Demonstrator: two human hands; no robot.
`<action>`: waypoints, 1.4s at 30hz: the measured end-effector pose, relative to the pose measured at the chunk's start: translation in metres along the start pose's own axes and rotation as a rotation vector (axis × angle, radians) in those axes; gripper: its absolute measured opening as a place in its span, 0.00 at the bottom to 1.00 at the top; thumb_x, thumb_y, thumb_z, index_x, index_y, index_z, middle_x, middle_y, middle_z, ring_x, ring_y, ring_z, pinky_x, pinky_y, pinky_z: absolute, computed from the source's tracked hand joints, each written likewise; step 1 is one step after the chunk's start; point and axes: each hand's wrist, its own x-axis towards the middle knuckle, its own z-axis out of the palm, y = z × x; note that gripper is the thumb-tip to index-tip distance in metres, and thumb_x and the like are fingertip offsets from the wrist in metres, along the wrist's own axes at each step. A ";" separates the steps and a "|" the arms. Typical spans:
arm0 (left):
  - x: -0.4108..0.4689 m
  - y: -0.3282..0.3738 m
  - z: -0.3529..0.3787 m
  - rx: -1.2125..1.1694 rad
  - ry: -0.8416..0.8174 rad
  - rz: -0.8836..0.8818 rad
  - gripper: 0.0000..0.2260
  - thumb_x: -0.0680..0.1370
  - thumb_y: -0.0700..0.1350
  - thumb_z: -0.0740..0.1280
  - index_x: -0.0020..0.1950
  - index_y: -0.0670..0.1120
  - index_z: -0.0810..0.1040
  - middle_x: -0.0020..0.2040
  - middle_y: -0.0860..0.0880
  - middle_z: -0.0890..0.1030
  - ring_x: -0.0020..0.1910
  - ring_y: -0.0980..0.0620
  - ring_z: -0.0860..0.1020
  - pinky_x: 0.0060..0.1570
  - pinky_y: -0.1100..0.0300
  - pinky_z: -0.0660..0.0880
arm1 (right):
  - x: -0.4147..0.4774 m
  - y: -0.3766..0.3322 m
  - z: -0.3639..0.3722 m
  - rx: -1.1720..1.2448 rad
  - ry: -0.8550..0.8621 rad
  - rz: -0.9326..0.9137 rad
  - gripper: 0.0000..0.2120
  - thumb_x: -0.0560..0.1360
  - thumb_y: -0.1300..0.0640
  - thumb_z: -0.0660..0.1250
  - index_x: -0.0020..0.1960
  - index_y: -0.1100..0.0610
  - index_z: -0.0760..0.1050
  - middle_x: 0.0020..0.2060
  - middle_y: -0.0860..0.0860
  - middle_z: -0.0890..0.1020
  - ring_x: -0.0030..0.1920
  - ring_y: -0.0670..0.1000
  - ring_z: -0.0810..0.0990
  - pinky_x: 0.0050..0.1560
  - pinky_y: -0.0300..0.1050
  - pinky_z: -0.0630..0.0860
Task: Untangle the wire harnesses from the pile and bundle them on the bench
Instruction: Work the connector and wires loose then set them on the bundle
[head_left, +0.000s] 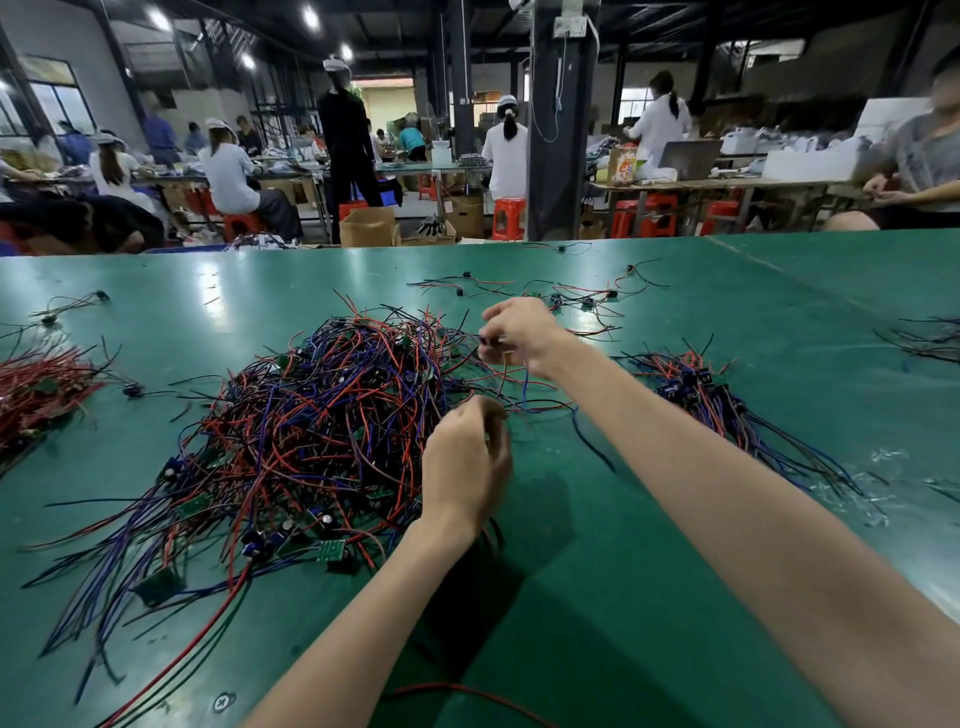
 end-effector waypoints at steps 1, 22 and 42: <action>0.001 0.000 -0.001 -0.031 0.037 -0.009 0.05 0.77 0.37 0.64 0.50 0.40 0.79 0.47 0.44 0.81 0.46 0.46 0.78 0.48 0.54 0.73 | -0.005 -0.006 -0.007 0.206 -0.017 0.043 0.08 0.75 0.73 0.58 0.42 0.63 0.68 0.37 0.59 0.72 0.32 0.53 0.73 0.27 0.42 0.77; -0.009 0.010 0.014 0.005 -0.272 -0.034 0.11 0.80 0.50 0.63 0.43 0.47 0.80 0.33 0.50 0.78 0.39 0.48 0.74 0.45 0.54 0.64 | -0.079 0.073 -0.076 0.570 -0.140 0.076 0.07 0.73 0.75 0.61 0.45 0.67 0.74 0.33 0.59 0.81 0.34 0.55 0.84 0.36 0.47 0.82; -0.009 0.005 0.022 -0.544 -0.319 -0.444 0.10 0.77 0.49 0.68 0.42 0.45 0.74 0.32 0.48 0.76 0.22 0.57 0.67 0.21 0.63 0.64 | -0.087 0.089 -0.050 0.345 -0.032 0.022 0.04 0.73 0.68 0.66 0.42 0.62 0.79 0.33 0.54 0.82 0.32 0.50 0.80 0.37 0.43 0.79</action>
